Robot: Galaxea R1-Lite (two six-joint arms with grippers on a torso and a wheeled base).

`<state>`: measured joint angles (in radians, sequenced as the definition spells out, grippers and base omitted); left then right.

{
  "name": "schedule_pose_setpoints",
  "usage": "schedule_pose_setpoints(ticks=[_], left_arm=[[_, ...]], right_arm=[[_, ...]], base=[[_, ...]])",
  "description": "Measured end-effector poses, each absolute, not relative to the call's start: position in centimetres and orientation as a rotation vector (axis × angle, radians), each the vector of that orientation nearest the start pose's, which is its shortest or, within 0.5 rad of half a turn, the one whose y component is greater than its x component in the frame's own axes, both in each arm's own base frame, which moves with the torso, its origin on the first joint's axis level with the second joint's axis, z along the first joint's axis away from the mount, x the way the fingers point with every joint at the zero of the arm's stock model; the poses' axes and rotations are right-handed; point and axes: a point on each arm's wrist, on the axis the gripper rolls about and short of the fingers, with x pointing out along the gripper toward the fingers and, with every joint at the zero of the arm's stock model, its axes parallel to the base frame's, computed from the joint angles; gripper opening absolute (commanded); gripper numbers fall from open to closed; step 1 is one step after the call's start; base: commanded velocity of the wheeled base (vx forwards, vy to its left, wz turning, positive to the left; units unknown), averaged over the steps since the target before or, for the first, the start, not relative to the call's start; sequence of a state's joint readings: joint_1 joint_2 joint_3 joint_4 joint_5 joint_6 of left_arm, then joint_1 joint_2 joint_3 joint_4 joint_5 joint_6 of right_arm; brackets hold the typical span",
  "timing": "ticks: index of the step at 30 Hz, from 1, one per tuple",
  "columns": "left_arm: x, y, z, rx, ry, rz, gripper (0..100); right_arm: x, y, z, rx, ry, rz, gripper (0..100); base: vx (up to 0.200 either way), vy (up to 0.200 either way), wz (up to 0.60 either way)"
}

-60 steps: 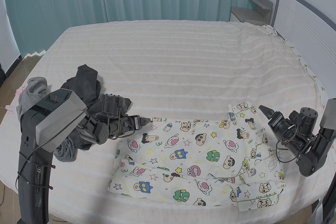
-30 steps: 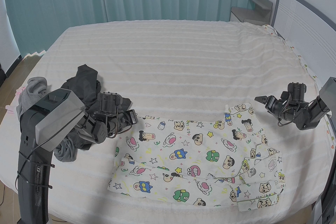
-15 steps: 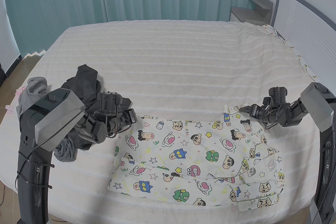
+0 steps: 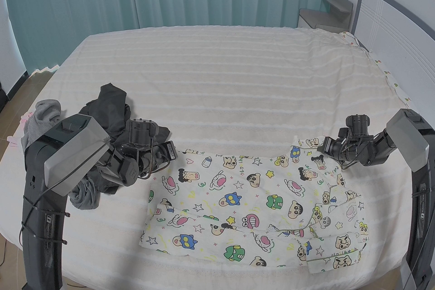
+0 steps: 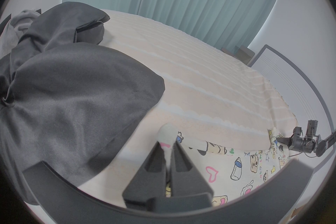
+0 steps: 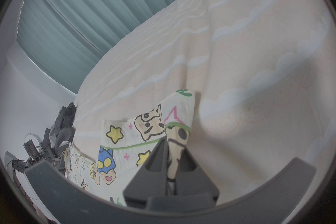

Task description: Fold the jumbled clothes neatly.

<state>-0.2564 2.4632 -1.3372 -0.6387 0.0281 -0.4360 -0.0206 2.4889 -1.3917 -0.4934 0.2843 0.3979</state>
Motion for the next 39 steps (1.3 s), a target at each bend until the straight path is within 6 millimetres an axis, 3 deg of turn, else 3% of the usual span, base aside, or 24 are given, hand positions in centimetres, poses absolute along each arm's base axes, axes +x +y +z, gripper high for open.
schedule_pose_setpoints(ticks=[11,25,39], left_arm=[[44.8,-11.9,3.0,-0.351,0.497,-0.109,0],[43.2,-12.9,5.5,-0.346,0.474,-0.145,0],[40.5,-12.4,6.4,-0.338,0.458,-0.160,0]], right_arm=[[46.1,-1.8,2.4,0.525,0.524,0.143,0],[42.9,-3.0,5.4,0.569,0.534,0.258,0],[38.5,-4.3,6.5,0.569,0.568,0.357,0]], base=[[0.000,0.000,0.00],[0.000,0.000,0.00],[0.000,0.000,0.00]])
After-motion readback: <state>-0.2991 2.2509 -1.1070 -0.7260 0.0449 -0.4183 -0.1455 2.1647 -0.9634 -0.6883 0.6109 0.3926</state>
